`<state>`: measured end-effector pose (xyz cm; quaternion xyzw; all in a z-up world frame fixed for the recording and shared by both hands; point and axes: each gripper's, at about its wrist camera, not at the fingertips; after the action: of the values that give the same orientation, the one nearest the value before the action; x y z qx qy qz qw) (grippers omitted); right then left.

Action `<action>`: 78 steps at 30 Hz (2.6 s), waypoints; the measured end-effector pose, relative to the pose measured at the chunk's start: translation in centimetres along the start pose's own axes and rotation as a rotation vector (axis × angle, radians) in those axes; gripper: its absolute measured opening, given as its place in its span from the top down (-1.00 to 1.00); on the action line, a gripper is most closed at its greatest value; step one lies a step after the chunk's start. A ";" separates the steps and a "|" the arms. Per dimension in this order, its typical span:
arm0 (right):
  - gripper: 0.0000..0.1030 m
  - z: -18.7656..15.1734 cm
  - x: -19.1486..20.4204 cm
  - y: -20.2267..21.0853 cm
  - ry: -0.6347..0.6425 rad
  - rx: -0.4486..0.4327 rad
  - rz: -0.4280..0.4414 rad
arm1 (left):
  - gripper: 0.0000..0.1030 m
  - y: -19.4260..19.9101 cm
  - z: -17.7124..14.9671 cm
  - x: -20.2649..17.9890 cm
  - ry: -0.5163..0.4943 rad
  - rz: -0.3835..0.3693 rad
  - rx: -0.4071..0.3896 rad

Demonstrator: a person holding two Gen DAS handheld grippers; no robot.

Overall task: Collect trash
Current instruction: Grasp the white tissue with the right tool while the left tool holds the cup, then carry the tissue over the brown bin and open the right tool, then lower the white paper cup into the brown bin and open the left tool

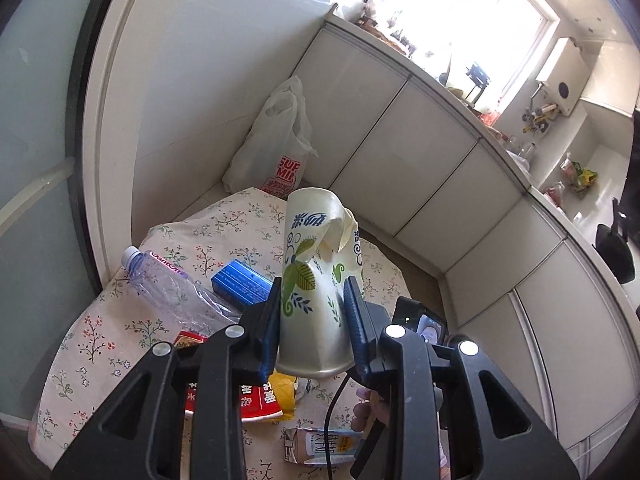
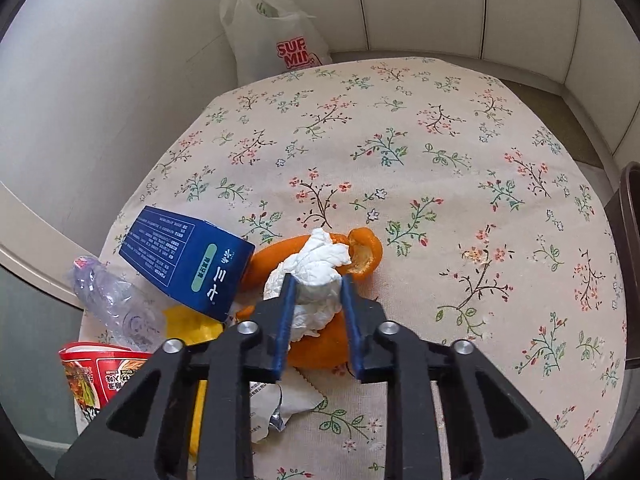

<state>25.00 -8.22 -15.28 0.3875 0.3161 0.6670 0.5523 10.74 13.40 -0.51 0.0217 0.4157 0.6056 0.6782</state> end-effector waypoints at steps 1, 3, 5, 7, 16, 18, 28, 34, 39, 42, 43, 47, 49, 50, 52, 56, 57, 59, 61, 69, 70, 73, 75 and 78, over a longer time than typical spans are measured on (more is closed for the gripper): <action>0.69 0.0 0.1 0.1 0.003 -0.005 -0.001 | 0.42 0.1 0.0 -0.1 -0.002 0.001 -0.001; 0.75 -0.2 0.1 0.3 0.002 -0.009 0.002 | 0.41 0.3 0.0 -0.1 -0.004 0.002 -0.003; 0.77 -0.2 -0.1 0.5 -0.007 -0.009 0.014 | 0.42 0.3 0.0 -0.2 -0.006 0.004 -0.003; 0.79 -0.1 -0.4 0.9 -0.021 -0.012 0.026 | 0.42 0.3 -0.1 -0.3 -0.009 0.007 -0.001; 0.80 0.0 -1.5 4.9 -0.020 -0.084 0.030 | 0.42 0.2 -0.7 -1.1 -0.023 0.006 -0.001; 0.80 0.1 -2.1 6.2 -0.021 -0.109 0.029 | 0.42 0.1 -0.9 -1.3 -0.026 0.006 0.002; 0.79 0.4 -8.1 14.0 -0.065 -0.261 -0.062 | 0.42 -1.0 -2.2 -3.0 -0.045 -0.006 0.025; 0.79 0.1 -13.2 18.2 -0.123 -0.351 -0.171 | 0.41 -2.0 -3.3 -4.4 -0.068 -0.016 0.042; 0.79 -0.6 -17.8 20.5 -0.178 -0.404 -0.317 | 0.41 -3.0 -4.4 -5.7 -0.085 -0.024 0.058; 0.77 -1.0 -20.4 21.2 -0.202 -0.432 -0.458 | 0.41 -3.7 -5.1 -6.6 -0.097 -0.031 0.067; 0.77 -1.2 -21.0 21.3 -0.207 -0.439 -0.494 | 0.41 -3.9 -5.4 -7.0 -0.102 -0.034 0.069; 0.39 -1.7 -23.4 21.9 -0.231 -0.456 -0.584 | 0.41 -5.0 -6.6 -8.9 -0.129 -0.049 0.080; -0.01 -2.2 -24.1 22.7 -0.237 -0.486 -0.609 | 0.41 -5.8 -7.4 -10.1 -0.135 -0.076 0.100; -0.14 -2.3 -24.2 23.2 -0.239 -0.498 -0.620 | 0.41 -6.1 -7.7 -10.8 -0.141 -0.087 0.108; -0.39 -2.9 -24.9 24.5 -0.248 -0.530 -0.661 | 0.41 -6.8 -8.6 -12.3 -0.164 -0.110 0.120; -0.86 -4.3 -26.6 27.4 -0.308 -0.609 -0.755 | 0.41 -8.2 -10.4 -16.0 -0.228 -0.155 0.145; -0.86 -4.6 -27.2 28.0 -0.319 -0.613 -0.773 | 0.41 -8.7 -11.0 -17.1 -0.241 -0.168 0.156; -0.86 -5.1 -28.3 29.1 -0.337 -0.615 -0.806 | 0.41 -9.5 -11.7 -18.9 -0.259 -0.186 0.174; -0.86 -5.6 -29.6 29.8 -0.354 -0.606 -0.821 | 0.41 -10.5 -12.4 -21.0 -0.266 -0.210 0.195; -0.86 -8.2 -35.0 32.5 -0.467 -0.551 -0.816 | 0.39 -14.0 -14.1 -30.9 -0.326 -0.295 0.253; -0.86 -8.5 -35.4 32.6 -0.484 -0.545 -0.812 | 0.38 -14.4 -14.4 -32.0 -0.334 -0.300 0.259; -0.86 -9.3 -37.0 32.9 -0.535 -0.522 -0.797 | 0.35 -16.2 -15.3 -35.4 -0.361 -0.306 0.291; -0.86 -9.6 -37.6 32.7 -0.562 -0.502 -0.784 | 0.33 -17.9 -16.1 -37.6 -0.391 -0.306 0.329; -0.86 -10.1 -38.2 32.7 -0.583 -0.484 -0.770 | 0.32 -19.6 -17.1 -40.1 -0.429 -0.291 0.360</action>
<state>3.60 -51.91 1.02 0.2745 0.1061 0.3350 0.8951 19.59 -33.60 -0.58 0.2091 0.3626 0.4005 0.8151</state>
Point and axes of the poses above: each gripper's, at about its wrist camera, not at the fingertips, and y roughly against the way its jaws point, x to its left, z to its top, and after that the axes turned 3 degrees about y, right-handed
